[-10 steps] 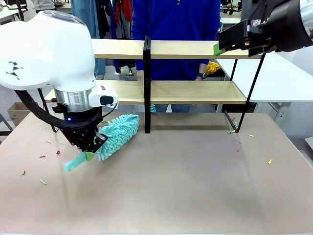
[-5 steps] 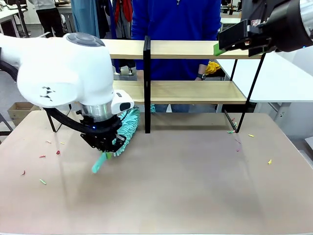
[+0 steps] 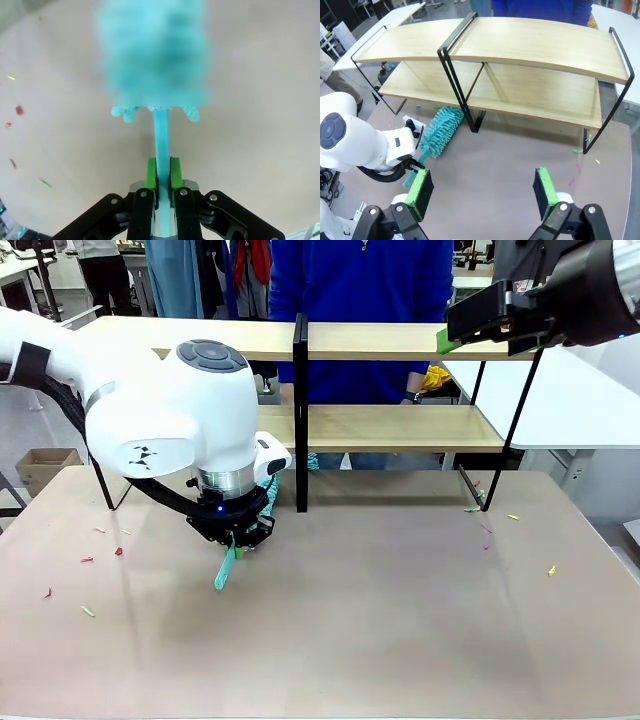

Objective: Clean the shelves.
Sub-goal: Clean another randomly selected level of the Shelf with the Duster.

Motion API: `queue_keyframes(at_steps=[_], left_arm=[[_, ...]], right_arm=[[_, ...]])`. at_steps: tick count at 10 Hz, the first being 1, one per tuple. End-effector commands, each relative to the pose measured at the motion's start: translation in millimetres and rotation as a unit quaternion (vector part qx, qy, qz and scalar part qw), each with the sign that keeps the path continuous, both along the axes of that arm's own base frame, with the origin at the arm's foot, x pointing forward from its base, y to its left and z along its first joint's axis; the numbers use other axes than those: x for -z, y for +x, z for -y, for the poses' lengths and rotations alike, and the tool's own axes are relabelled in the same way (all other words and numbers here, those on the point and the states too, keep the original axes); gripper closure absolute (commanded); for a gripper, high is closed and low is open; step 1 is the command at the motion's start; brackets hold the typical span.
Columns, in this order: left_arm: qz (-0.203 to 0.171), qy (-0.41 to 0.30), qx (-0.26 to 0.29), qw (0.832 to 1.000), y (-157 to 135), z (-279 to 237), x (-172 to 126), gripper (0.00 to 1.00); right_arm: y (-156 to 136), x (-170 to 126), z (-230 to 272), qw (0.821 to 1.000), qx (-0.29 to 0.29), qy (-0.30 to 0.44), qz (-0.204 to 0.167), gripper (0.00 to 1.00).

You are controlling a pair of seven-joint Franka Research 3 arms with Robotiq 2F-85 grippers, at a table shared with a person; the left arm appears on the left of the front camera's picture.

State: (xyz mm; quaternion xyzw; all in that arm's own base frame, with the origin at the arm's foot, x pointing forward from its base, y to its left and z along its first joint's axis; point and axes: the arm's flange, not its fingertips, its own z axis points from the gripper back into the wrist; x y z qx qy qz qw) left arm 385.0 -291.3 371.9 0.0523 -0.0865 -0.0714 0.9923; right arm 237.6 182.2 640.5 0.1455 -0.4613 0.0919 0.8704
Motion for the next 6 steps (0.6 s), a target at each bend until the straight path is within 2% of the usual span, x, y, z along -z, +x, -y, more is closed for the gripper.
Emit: queue_keyframes(at_steps=[1,3,6], left_arm=[[-0.02,0.004,-0.034,0.999,11,2,-4,0.88],[-0.05,0.008,-0.035,0.998,19,-1,-1,0.88],[-0.061,0.005,-0.084,0.995,34,-19,-7,0.88]], right_arm=[[1,0,0,1.0,0.001,0.001,0.001,0.0],[1,0,0,1.0,0.001,0.001,0.001,0.0],[1,0,0,1.0,0.001,0.001,0.001,0.0]])
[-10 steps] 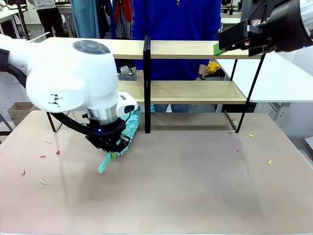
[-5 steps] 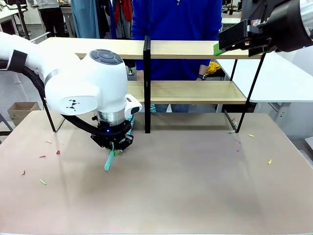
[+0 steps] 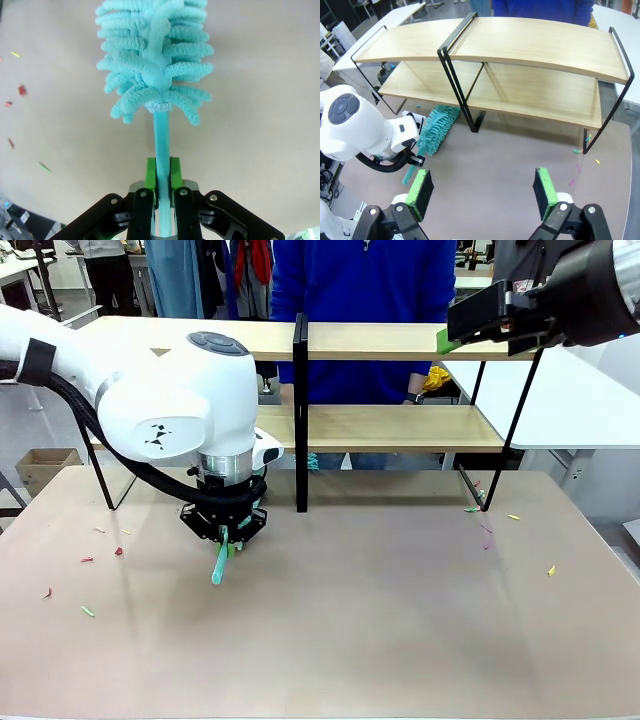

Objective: Clean the shelves.
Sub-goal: Clean another randomly selected level of the Shelf with the Duster.

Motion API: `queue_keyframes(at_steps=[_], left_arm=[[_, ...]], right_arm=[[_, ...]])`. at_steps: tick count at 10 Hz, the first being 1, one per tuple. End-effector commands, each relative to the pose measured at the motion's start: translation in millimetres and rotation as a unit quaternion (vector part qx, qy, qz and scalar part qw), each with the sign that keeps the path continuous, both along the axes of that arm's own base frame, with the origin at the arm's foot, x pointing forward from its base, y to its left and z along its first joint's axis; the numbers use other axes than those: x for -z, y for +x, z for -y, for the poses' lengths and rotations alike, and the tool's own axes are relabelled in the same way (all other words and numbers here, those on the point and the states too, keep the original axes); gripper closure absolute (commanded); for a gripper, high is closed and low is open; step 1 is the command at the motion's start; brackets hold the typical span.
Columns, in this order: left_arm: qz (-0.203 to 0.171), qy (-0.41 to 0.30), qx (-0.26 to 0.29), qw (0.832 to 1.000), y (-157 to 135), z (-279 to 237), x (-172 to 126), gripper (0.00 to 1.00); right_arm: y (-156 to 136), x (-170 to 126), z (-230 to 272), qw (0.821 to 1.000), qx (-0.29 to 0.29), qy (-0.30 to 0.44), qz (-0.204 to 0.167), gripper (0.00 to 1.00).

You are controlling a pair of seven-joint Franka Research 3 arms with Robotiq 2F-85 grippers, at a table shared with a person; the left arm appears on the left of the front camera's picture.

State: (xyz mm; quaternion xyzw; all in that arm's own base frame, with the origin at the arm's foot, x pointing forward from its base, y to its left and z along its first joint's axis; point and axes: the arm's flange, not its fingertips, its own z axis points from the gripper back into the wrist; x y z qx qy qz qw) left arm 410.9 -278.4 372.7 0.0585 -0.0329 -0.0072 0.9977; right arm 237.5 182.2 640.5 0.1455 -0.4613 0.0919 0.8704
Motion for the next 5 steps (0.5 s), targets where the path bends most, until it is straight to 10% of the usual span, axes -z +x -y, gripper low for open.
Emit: queue_keyframes(at_steps=[1,5], left_arm=[[-0.015,-0.002,-0.031,0.999,16,-15,-8,0.88],[-0.056,-0.013,-0.063,0.996,43,-46,-1,0.88]], right_arm=[[1,0,0,1.0,0.001,0.001,0.001,0.0],[1,0,0,1.0,0.001,0.001,0.001,0.0]])
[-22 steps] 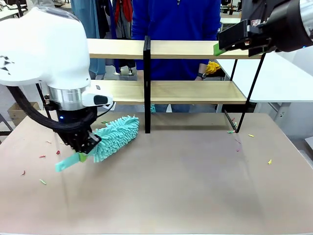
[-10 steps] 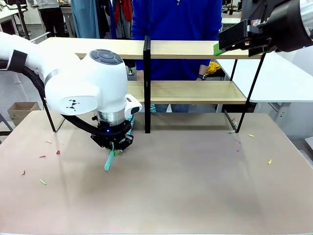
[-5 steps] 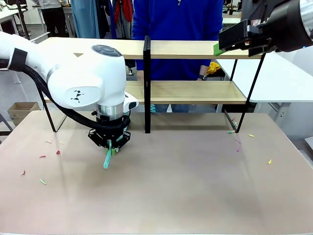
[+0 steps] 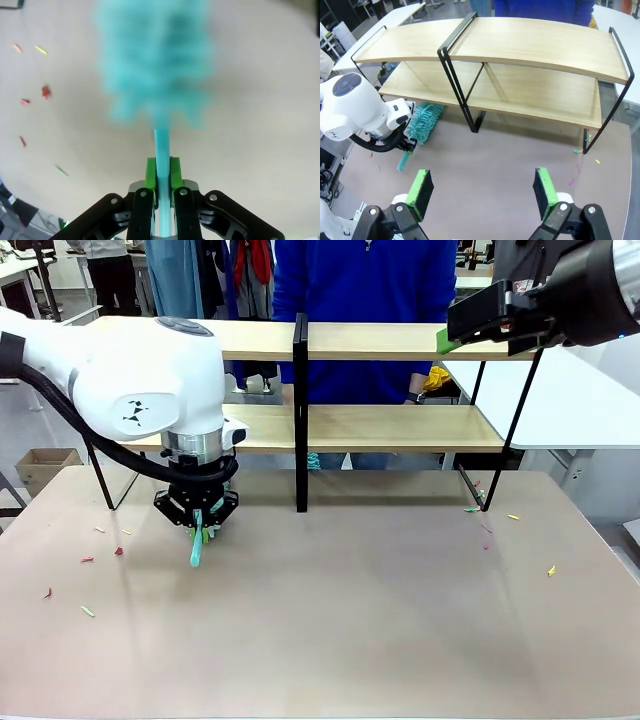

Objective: Clean the shelves.
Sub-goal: Clean another randomly selected level of the Shelf with the Duster.

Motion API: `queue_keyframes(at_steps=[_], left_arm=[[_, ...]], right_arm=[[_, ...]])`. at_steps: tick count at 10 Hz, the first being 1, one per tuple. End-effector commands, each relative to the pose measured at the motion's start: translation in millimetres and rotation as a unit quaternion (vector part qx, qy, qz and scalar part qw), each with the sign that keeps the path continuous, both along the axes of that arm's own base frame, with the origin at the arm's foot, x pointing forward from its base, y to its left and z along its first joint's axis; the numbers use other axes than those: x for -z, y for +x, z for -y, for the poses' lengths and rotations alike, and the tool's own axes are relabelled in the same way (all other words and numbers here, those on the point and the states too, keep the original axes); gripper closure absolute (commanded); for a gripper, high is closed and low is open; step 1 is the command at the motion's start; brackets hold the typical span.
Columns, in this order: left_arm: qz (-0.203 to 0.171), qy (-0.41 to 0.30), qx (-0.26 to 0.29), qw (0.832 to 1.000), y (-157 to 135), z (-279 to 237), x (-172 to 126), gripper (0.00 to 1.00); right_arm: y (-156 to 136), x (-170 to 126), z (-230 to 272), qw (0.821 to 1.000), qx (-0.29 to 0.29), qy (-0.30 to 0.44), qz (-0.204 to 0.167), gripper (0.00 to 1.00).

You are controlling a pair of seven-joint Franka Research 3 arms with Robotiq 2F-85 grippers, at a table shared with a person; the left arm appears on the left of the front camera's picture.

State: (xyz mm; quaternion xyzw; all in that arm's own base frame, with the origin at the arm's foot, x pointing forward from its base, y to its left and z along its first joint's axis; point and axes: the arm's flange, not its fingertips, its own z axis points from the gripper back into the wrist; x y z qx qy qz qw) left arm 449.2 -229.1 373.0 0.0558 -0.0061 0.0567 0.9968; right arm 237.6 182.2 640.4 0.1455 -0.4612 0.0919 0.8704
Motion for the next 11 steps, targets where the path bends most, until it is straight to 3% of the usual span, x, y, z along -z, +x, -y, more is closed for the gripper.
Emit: queue_keyframes(at_steps=[1,3,7,11], left_arm=[[-0.039,-0.012,-0.006,0.999,6,-5,0,0.88],[-0.041,-0.01,-0.02,0.999,5,-23,-9,0.88],[-0.08,0.043,-0.059,0.994,1,-66,-11,0.88],[-0.068,0.102,-0.016,0.992,1,-102,-12,0.88]], right_arm=[[0,0,0,1.0,0.001,0.001,0.001,0.0],[0,0,0,1.0,0.001,0.001,0.001,0.0],[0,0,0,1.0,0.001,0.001,0.001,0.0],[0,0,0,1.0,0.001,0.001,0.001,0.0]])
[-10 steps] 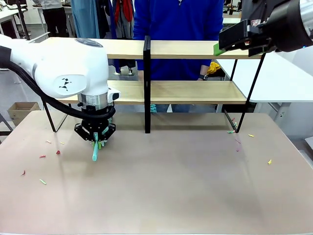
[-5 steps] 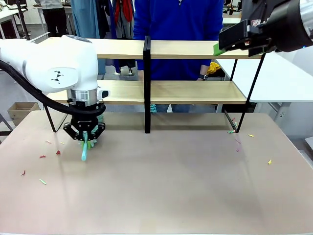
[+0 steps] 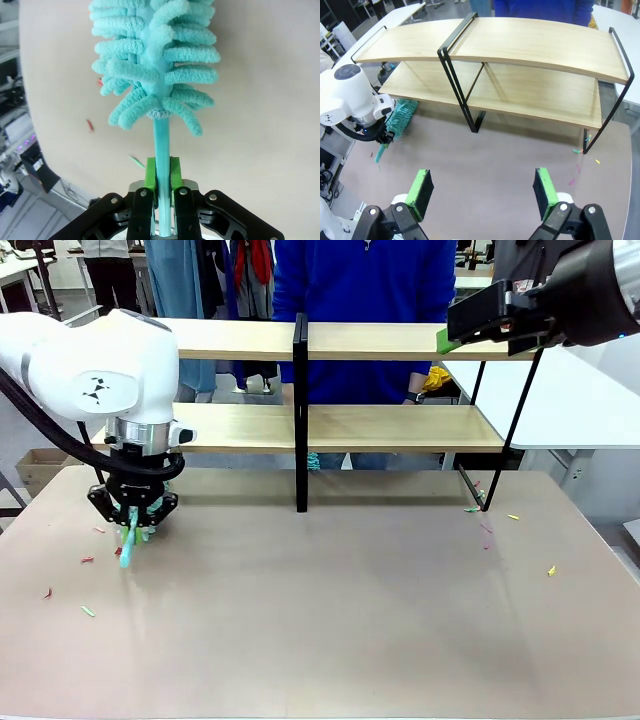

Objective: Clean the shelves.
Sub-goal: Clean another randomly selected level of the Shelf with the Duster.

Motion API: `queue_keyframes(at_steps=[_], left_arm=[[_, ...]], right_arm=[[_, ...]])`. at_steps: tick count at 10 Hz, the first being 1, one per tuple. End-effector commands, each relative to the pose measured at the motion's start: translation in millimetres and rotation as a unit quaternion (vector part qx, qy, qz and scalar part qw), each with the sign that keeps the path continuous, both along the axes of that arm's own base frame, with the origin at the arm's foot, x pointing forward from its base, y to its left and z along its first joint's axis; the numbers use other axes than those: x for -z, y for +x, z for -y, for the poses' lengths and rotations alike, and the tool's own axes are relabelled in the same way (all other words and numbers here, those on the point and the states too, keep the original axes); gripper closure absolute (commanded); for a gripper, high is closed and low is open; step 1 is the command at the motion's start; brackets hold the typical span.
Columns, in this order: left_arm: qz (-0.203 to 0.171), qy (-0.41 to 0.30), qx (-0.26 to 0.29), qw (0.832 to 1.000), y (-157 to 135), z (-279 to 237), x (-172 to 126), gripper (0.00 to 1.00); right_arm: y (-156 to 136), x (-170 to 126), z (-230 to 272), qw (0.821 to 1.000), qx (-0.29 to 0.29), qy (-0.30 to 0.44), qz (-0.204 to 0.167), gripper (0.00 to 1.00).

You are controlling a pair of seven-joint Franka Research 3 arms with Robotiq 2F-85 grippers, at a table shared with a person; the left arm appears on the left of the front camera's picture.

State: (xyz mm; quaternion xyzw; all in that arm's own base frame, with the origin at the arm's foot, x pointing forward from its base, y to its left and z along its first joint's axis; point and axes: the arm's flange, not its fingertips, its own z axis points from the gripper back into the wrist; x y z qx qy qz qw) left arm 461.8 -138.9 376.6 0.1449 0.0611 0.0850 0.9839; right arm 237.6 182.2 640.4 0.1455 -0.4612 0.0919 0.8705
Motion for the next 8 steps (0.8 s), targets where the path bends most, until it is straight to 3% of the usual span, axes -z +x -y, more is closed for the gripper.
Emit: queue_keyframes(at_steps=[1,3,5,8], left_arm=[[-0.007,0.024,0.011,1.0,-11,-20,-8,0.88],[-0.018,0.038,-0.001,0.999,-11,-36,-9,0.88],[0.035,0.048,-0.012,0.998,-14,-42,-17,0.88],[0.038,0.085,-0.075,0.993,-15,-40,-21,0.88]], right_arm=[[0,0,0,1.0,0.001,0.001,0.001,0.0],[0,0,0,1.0,0.001,0.001,0.001,0.0],[0,0,0,1.0,0.001,0.001,0.001,0.0],[0,0,0,1.0,0.001,0.001,0.001,0.0]])
